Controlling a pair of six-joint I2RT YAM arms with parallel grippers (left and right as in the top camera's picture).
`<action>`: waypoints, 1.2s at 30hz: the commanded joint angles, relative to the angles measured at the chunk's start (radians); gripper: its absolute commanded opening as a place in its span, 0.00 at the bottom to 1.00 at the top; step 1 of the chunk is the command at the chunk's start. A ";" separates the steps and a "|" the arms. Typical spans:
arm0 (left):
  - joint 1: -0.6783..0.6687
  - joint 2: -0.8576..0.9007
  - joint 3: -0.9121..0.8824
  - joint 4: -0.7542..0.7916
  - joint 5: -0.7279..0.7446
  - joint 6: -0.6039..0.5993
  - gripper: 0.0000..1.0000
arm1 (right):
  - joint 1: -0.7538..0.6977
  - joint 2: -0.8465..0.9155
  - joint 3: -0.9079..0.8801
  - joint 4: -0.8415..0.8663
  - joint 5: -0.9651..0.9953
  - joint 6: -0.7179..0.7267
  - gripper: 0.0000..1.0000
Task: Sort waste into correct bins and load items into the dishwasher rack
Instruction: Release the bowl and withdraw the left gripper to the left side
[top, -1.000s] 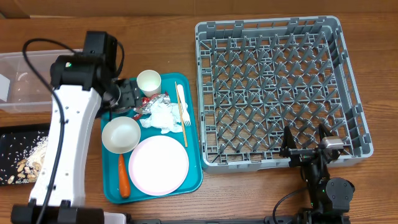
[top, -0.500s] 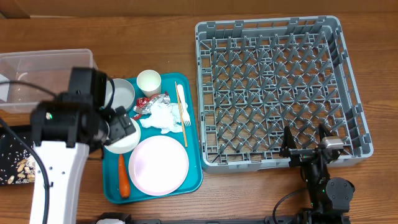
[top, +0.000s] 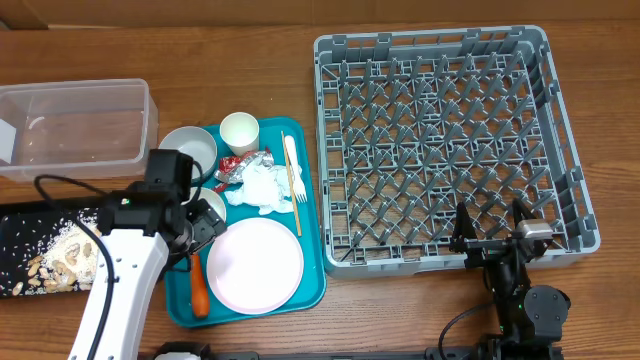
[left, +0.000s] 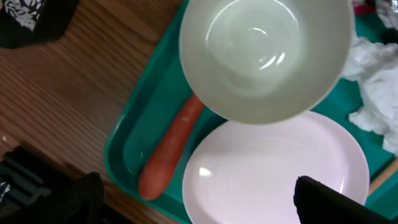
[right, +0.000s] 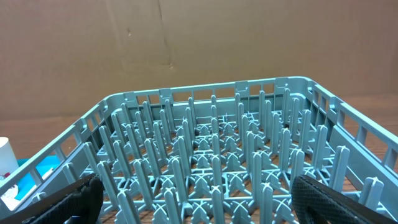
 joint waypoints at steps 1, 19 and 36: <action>0.079 -0.004 -0.032 0.026 -0.015 -0.025 1.00 | -0.008 -0.009 -0.010 0.003 0.009 -0.008 1.00; 0.140 0.005 -0.127 0.134 0.129 0.223 1.00 | -0.008 -0.009 -0.010 0.003 0.009 -0.008 1.00; 0.142 0.033 -0.145 0.140 0.111 0.263 1.00 | -0.008 -0.009 -0.010 0.003 0.009 -0.008 1.00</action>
